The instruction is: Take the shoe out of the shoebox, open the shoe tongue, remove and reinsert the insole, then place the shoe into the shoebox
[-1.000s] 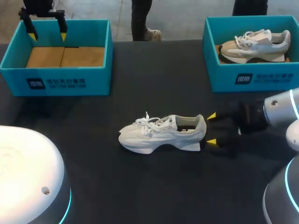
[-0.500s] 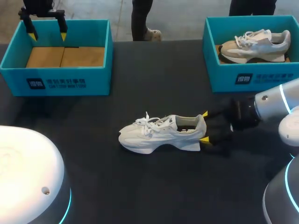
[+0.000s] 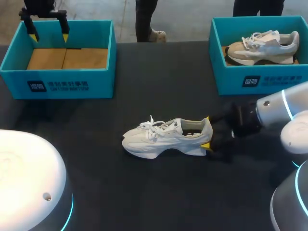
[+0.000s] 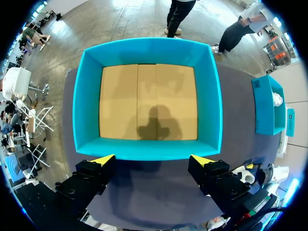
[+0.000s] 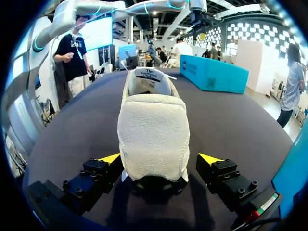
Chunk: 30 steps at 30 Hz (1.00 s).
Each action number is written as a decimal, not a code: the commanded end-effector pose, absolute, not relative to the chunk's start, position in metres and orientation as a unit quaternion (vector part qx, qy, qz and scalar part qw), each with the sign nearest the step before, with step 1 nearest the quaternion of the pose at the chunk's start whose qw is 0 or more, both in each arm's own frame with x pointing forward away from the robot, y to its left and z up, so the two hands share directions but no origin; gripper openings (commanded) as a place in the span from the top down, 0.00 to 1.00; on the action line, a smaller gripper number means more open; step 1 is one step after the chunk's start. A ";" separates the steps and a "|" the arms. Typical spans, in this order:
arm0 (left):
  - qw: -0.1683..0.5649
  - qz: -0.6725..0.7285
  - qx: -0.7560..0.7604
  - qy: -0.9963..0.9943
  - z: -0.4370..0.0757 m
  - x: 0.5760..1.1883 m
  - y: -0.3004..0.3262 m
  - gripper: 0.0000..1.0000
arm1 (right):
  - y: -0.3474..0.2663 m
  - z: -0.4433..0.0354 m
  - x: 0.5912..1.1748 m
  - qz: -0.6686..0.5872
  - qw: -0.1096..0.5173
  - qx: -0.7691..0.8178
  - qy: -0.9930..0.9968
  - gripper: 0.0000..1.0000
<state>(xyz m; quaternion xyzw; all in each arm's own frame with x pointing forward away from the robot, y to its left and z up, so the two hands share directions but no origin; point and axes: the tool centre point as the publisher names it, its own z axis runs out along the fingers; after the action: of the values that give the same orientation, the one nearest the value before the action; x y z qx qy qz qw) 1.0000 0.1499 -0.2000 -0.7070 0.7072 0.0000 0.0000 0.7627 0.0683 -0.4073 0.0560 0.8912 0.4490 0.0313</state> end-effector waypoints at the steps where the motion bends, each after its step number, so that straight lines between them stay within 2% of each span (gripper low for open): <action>1: 0.000 0.000 -0.707 0.707 -0.200 1.000 0.150 0.00 | 0.077 -0.411 0.763 0.450 0.035 0.057 0.891 0.00; 24: 0.000 0.000 -0.707 0.707 -0.200 1.000 0.150 0.00 | 0.093 -0.425 0.761 0.454 0.028 0.053 0.889 0.00; 25: 0.000 0.000 -0.707 0.707 -0.200 1.000 0.150 0.00 | 0.093 -0.425 0.761 0.454 0.028 0.052 0.889 0.13; 26: 0.000 0.000 -0.707 0.707 -0.200 1.000 0.150 0.00 | 0.093 -0.425 0.761 0.454 0.028 0.052 0.889 0.42; 29: 0.000 0.000 -0.707 0.707 -0.200 1.000 0.150 0.00 | 0.095 -0.425 0.760 0.453 0.029 0.053 0.890 1.00; 30: 0.000 0.000 -0.707 0.707 -0.200 1.000 0.150 0.00 | 0.095 -0.425 0.760 0.452 0.029 0.051 0.890 1.00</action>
<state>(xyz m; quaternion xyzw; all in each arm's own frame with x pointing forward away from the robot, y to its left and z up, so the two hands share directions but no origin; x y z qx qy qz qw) 1.0000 0.1499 -0.2000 -0.7071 0.7072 0.0000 0.0000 0.7591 0.0908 -0.4239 0.0506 0.8882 0.4558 0.0275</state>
